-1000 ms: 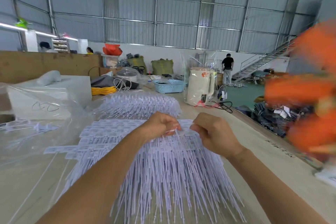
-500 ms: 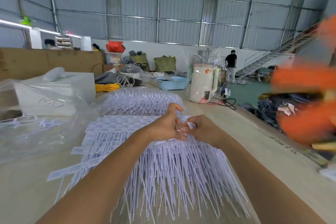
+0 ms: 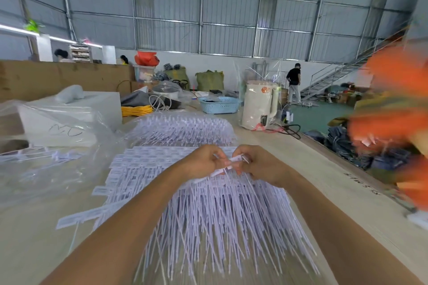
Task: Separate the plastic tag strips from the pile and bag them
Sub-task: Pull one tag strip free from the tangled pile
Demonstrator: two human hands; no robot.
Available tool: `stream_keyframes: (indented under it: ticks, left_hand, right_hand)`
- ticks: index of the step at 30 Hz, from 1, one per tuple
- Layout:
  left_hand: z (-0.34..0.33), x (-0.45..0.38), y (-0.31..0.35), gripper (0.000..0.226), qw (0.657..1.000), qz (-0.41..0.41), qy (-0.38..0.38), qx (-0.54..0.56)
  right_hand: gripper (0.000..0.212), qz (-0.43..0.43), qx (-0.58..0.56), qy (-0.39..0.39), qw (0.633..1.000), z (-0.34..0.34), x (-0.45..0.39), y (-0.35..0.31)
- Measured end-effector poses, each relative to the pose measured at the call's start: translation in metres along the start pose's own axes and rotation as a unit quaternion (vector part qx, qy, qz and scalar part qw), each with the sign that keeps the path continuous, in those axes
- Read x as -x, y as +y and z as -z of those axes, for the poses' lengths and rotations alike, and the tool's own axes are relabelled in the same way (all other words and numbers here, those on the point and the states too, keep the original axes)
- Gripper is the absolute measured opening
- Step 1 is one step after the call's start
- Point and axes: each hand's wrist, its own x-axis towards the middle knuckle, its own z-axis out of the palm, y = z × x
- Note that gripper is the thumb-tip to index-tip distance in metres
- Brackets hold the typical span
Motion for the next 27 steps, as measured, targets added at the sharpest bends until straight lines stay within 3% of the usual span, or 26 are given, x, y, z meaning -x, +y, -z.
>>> stream_keyframes:
  ticks: [3, 6, 13, 17, 21, 22, 24, 27]
  left_hand:
    - [0.005, 0.002, 0.0, 0.016, 0.999, 0.023, -0.035, -0.013]
    - [0.005, -0.001, 0.004, 0.029, 0.995, 0.0, -0.013, -0.103]
    - [0.001, 0.001, 0.005, 0.034, 0.993, -0.006, 0.0, -0.118]
    - [0.003, 0.001, 0.012, 0.031, 0.999, 0.034, 0.016, -0.002]
    - [0.007, 0.002, 0.019, 0.032, 0.99, 0.092, -0.01, 0.109]
    - [0.008, 0.002, 0.021, 0.033, 0.988, 0.099, -0.017, 0.12]
    - [0.01, 0.002, 0.022, 0.033, 0.985, 0.114, -0.029, 0.123]
    - [0.013, 0.005, 0.022, 0.036, 0.981, 0.114, -0.068, 0.142]
  right_hand:
    - [0.014, -0.015, -0.028, 0.054, 0.998, 0.001, -0.003, 0.003]
    - [0.019, -0.043, -0.021, -0.001, 0.999, 0.003, -0.002, 0.004]
    - [0.021, 0.002, 0.108, -0.031, 0.994, 0.007, -0.009, 0.001]
    - [0.014, 0.097, 0.127, 0.04, 0.986, 0.001, -0.014, 0.009]
    - [0.017, 0.282, 0.218, 0.149, 0.922, -0.008, -0.011, 0.022]
    - [0.016, 0.285, 0.206, 0.168, 0.921, -0.01, -0.011, 0.025]
    - [0.014, 0.214, 0.096, 0.167, 0.958, -0.016, -0.01, 0.025]
    - [0.016, 0.097, -0.113, 0.083, 0.985, -0.018, -0.011, 0.019]
